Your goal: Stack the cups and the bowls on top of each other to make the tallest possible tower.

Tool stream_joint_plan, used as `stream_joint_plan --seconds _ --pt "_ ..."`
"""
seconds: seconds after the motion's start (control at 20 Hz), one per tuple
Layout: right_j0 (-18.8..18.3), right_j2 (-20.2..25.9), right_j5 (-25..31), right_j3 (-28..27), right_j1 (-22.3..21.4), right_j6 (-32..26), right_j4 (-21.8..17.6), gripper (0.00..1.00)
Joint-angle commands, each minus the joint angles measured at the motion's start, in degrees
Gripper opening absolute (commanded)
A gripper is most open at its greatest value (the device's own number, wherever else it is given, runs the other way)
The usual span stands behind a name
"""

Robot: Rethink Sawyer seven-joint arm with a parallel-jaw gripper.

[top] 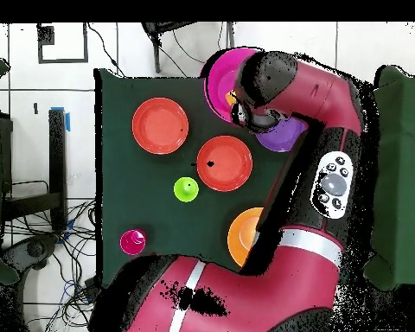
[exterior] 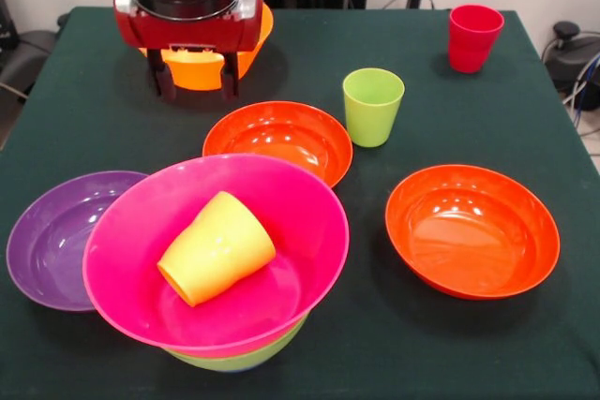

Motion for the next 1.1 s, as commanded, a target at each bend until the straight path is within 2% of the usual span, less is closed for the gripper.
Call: stream_joint_plan --seconds 0.05,0.4,1.1 --pt "-0.1 9.9 -2.9 8.0 -3.1 -17.5 -6.1 1.0" --pt "-0.6 12.2 -1.9 4.7 -2.0 -15.4 -8.2 1.0" --pt "-1.0 16.0 1.3 -2.4 0.3 -16.6 -12.7 1.0"
